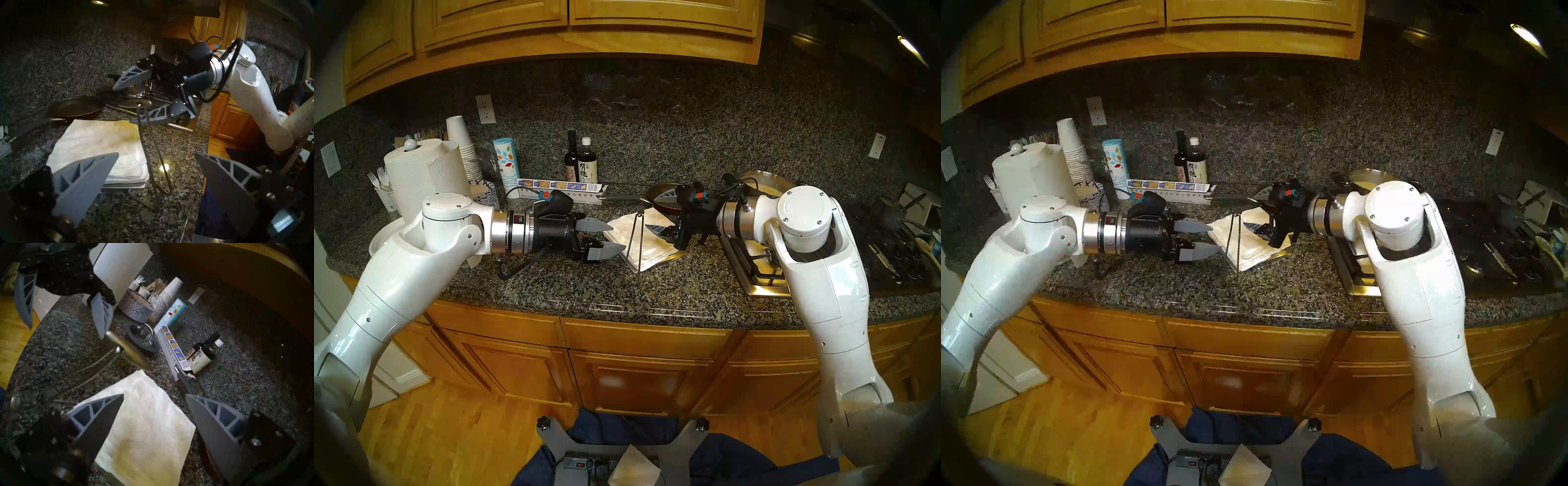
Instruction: Take napkin out of napkin holder
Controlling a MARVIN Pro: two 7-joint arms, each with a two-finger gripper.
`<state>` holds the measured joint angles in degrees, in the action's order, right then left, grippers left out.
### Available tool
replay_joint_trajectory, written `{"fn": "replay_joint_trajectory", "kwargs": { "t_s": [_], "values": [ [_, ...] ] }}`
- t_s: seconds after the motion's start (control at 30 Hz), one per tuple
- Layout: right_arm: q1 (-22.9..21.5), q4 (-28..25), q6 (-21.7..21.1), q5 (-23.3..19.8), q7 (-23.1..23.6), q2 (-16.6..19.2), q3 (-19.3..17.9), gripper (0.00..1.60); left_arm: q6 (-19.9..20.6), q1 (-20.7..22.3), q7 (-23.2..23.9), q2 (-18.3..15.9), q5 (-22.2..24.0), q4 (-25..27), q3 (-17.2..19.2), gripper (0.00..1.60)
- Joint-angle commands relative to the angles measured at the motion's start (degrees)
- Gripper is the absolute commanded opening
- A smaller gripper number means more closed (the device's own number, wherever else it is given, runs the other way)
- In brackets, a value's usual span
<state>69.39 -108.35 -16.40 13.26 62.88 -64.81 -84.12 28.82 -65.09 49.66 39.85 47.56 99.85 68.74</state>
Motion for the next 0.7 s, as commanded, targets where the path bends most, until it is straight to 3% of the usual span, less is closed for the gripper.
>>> {"fn": "replay_joint_trajectory", "kwargs": {
  "t_s": [0.0, 0.43, 0.67],
  "values": [
    [0.29, -1.92, 0.23, 0.97, -0.17, 1.44, -0.78, 1.25, -1.28, 1.93, -1.63, 0.89, 0.13, -0.51, 1.96, 1.60],
    [-1.27, -0.14, 1.56, 3.08, 0.40, 1.78, 1.43, 1.14, -2.73, 1.38, -6.90, 2.24, 0.65, -2.74, 4.40, 1.60],
    [0.09, -2.26, 1.43, 2.74, 1.83, 2.48, 1.18, 1.13, -2.84, 1.37, -8.30, 3.00, 0.91, -3.54, 4.72, 1.60]
  ]
}}
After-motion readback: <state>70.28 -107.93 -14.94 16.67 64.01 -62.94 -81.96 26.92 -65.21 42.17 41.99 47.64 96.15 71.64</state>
